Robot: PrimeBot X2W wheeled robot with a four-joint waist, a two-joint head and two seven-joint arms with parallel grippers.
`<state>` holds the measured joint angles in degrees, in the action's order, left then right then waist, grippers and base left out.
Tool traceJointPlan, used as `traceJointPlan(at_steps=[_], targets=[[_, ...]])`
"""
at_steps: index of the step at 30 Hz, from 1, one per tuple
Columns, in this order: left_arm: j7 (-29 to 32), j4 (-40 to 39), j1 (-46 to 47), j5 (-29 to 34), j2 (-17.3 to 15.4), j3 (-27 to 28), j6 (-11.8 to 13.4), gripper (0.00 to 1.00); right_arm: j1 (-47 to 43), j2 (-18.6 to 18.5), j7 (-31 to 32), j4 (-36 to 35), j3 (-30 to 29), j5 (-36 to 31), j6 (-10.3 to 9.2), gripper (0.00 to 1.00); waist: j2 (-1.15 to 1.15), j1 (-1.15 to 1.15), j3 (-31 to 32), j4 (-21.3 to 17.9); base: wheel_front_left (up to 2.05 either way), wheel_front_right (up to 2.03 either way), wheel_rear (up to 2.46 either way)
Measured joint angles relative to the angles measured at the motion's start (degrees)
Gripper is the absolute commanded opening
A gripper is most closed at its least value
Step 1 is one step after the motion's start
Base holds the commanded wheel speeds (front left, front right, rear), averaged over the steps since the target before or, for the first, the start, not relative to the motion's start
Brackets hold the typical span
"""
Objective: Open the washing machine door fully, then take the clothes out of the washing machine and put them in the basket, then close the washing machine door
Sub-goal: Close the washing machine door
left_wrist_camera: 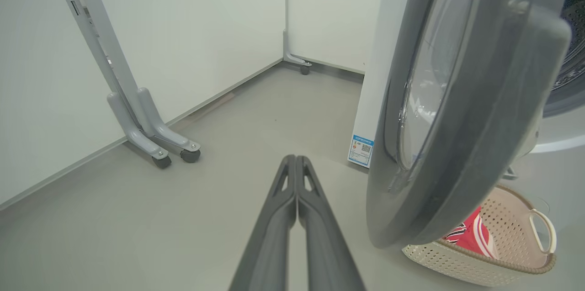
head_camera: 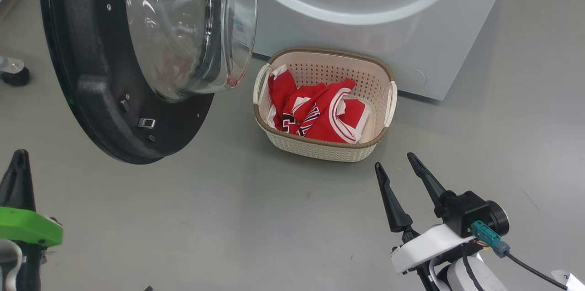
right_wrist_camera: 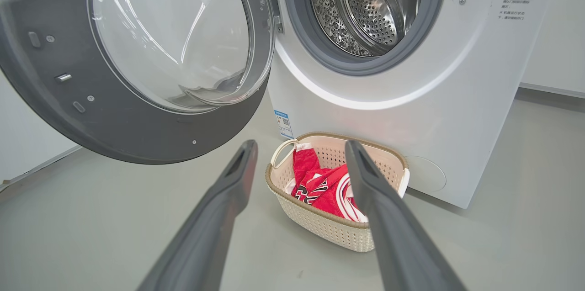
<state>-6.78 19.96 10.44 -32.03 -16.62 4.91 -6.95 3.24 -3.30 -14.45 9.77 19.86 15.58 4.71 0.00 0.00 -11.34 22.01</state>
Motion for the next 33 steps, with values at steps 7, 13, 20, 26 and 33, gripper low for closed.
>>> traceJointPlan(at_steps=[7, 13, 20, 26, 33], targets=[[5.68, 1.51, 3.17, -10.63, 1.25, 4.34, 0.0, 0.0, 0.72, 0.0, 0.0, 0.1, 0.23, 0.0, 0.29, 1.0, 0.0, 0.0, -0.42, -0.97, 0.0, 0.0, 0.0], [12.25, 2.91, 6.5, -22.87, 4.46, 8.59, 0.0, 0.0, 0.99, 0.0, 0.0, 0.18, 0.18, 0.0, 0.44, 1.0, 0.0, 0.0, -0.55, -1.92, 0.0, 0.0, 0.0], [23.41, 4.86, 11.93, -38.95, 7.2, 14.39, 0.07, 0.0, 1.01, 0.0, 0.0, 0.21, -0.01, 0.0, 0.45, 1.0, 0.0, 0.0, -0.58, -2.45, 0.0, 0.0, 0.0], [32.71, 5.24, 14.49, -47.8, 7.88, 16.11, 1.88, 0.0, 1.01, 0.0, 0.0, 0.34, -0.01, 0.0, 0.45, 1.0, 0.0, 0.0, -0.4, -2.83, 0.0, 0.0, 0.0], [39.06, 5.25, 16.72, -55.44, 7.98, 19.64, 6.45, 0.0, 1.0, 0.01, 0.0, 0.54, 0.01, 0.0, 0.45, 1.0, 0.0, 0.0, -0.2, -3.0, 0.0, 0.0, 0.0]])
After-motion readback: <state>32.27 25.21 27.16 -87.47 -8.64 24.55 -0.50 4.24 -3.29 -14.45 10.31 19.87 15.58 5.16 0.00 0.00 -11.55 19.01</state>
